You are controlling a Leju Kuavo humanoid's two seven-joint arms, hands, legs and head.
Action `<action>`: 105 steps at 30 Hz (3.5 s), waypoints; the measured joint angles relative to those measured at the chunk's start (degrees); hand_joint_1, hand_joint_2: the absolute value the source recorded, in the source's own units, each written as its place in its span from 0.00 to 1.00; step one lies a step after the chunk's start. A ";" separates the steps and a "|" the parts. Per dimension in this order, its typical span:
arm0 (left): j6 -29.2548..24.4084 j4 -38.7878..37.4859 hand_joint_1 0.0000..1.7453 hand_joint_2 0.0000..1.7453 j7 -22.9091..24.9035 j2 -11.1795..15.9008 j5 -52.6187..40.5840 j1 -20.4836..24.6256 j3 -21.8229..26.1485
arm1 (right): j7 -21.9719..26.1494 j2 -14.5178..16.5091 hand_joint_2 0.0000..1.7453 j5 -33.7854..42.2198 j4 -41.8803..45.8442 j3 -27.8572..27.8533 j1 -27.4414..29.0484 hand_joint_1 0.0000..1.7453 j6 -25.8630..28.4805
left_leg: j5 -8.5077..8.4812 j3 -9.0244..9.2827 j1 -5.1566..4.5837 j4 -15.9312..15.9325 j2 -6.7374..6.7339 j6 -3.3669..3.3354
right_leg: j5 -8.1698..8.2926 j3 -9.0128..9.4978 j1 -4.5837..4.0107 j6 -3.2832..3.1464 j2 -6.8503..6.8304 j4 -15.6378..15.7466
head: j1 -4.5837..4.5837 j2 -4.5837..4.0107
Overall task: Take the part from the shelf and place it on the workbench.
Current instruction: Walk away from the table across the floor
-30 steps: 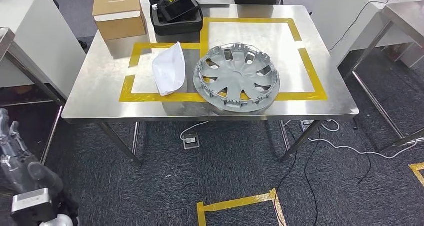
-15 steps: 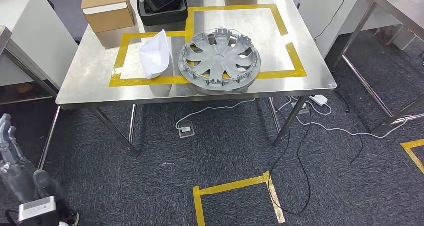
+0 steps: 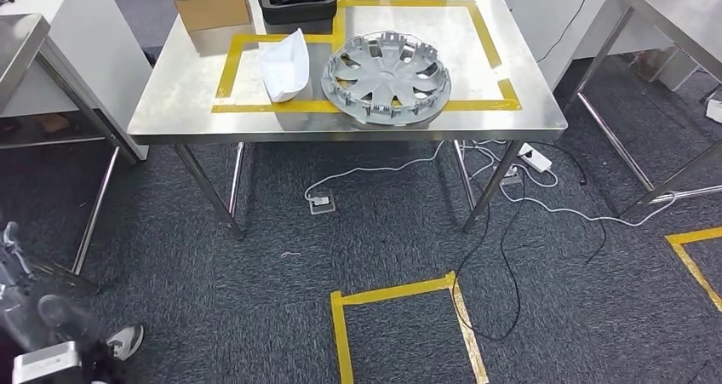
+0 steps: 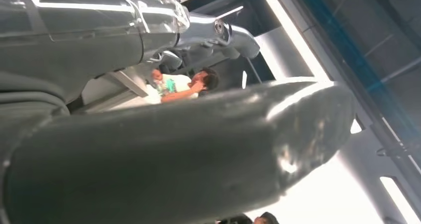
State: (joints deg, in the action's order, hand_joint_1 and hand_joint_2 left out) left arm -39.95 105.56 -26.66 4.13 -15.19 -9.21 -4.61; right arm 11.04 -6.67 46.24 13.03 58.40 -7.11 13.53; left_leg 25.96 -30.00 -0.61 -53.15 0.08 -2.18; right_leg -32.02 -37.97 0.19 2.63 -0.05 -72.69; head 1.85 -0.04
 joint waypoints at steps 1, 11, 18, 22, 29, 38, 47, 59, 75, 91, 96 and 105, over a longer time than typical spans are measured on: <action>0.00 0.10 0.00 0.00 0.12 0.00 0.03 -0.11 0.21 | 0.00 0.03 0.00 -0.03 0.00 0.00 -0.09 0.00 0.00 | -0.63 -1.19 0.01 -0.37 -0.05 0.16 | 2.02 1.83 0.14 0.06 0.01 1.07 | 0.28 0.00; -0.02 1.79 0.00 0.00 0.51 -0.13 0.42 -0.85 1.90 | 0.02 0.56 0.00 -0.32 0.05 0.00 -0.98 0.00 0.11 | 3.81 -7.43 0.49 -8.21 -0.33 3.08 | 3.27 12.17 -0.01 -3.46 -0.23 20.05 | -0.36 0.00; -0.02 1.97 0.00 0.00 0.02 -0.19 1.68 -1.20 2.65 | 0.02 0.80 0.00 -0.57 0.05 0.00 -1.01 0.00 0.12 | 3.40 -0.88 0.53 -12.48 -0.05 2.84 | 7.53 5.18 -0.40 -3.21 -0.58 18.57 | -2.18 0.00; -0.02 2.42 0.00 0.00 -0.29 -0.20 1.76 -1.19 2.91 | 0.02 1.11 0.00 -0.66 0.06 0.00 -1.04 0.00 0.16 | 6.23 7.27 0.12 0.13 -0.06 1.57 | 9.22 4.05 -0.43 -2.05 -0.63 17.96 | -2.36 0.00; 0.00 2.39 0.00 0.00 -0.36 -0.24 1.81 -1.43 2.96 | 0.02 1.15 0.00 -0.69 0.04 0.00 -0.70 0.00 0.26 | 3.10 3.97 0.45 0.58 0.03 0.12 | -0.75 -1.94 0.17 0.05 -0.25 1.48 | -0.68 0.00; 0.00 2.47 0.00 0.00 -1.54 -0.29 1.86 -1.47 2.87 | -0.06 1.22 0.00 -0.76 0.02 0.01 -0.26 0.00 0.27 | 1.75 1.62 0.40 -0.64 1.82 2.21 | 4.51 10.05 0.40 -1.64 1.32 19.39 | 0.26 0.00; 0.00 2.76 0.00 0.00 -1.21 -0.28 1.72 -1.55 2.79 | -0.07 1.36 0.00 -0.78 -0.02 0.02 0.13 0.00 0.35 | 7.46 -3.73 0.92 -13.60 -0.72 3.22 | 5.73 8.66 0.01 -3.23 -1.86 19.56 | -2.12 0.00; 0.02 3.19 0.00 0.00 -1.68 -0.43 1.63 -1.31 2.71 | -0.07 1.69 0.00 -0.93 0.04 0.04 0.41 0.00 0.41 | 0.20 1.45 0.50 0.87 0.82 0.00 | -3.25 2.57 0.32 -0.24 -0.38 4.02 | -1.13 0.00; 0.02 3.64 0.00 0.00 -0.68 -0.49 -0.26 -1.63 2.54 | -0.13 1.79 0.00 -1.14 -0.04 0.04 0.34 0.00 0.36 | 8.62 -9.01 1.06 -18.59 -0.36 3.53 | 4.43 10.29 0.40 -3.03 -1.19 19.77 | -2.12 0.00; 0.00 4.73 0.00 0.00 -3.36 -0.22 2.84 -4.43 2.97 | -0.56 2.94 0.00 -2.02 -0.01 0.07 0.79 0.00 0.96 | 0.36 -0.03 0.01 -0.78 1.67 -0.46 | -4.46 3.01 0.20 -0.34 -0.23 1.83 | -1.14 0.00; 0.00 4.74 0.00 0.00 -3.64 -0.22 2.79 -4.58 2.97 | -0.40 3.04 0.00 -2.06 -0.02 0.07 0.58 0.00 0.99 | 0.27 0.03 -0.18 -1.06 5.50 0.07 | 4.19 9.47 0.26 -1.54 3.38 17.94 | 0.15 0.00; -0.02 4.67 0.00 0.00 -5.37 -0.29 3.81 -4.88 3.07 | 0.20 3.61 0.00 -2.13 -0.07 0.07 0.49 0.00 1.11 | 8.68 -8.66 0.96 -17.55 -0.43 3.06 | 4.62 10.14 0.34 -2.98 -0.85 19.98 | -1.68 0.00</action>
State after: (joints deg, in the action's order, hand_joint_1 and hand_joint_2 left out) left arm -39.98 110.23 -32.03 3.84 -11.37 -14.09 -1.54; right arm 11.24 -3.07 44.11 12.96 58.47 -6.62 14.64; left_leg 34.64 -38.66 0.36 -70.71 -0.35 0.88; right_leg -27.39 -27.83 0.53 -0.34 -0.90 -52.71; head 0.17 -0.04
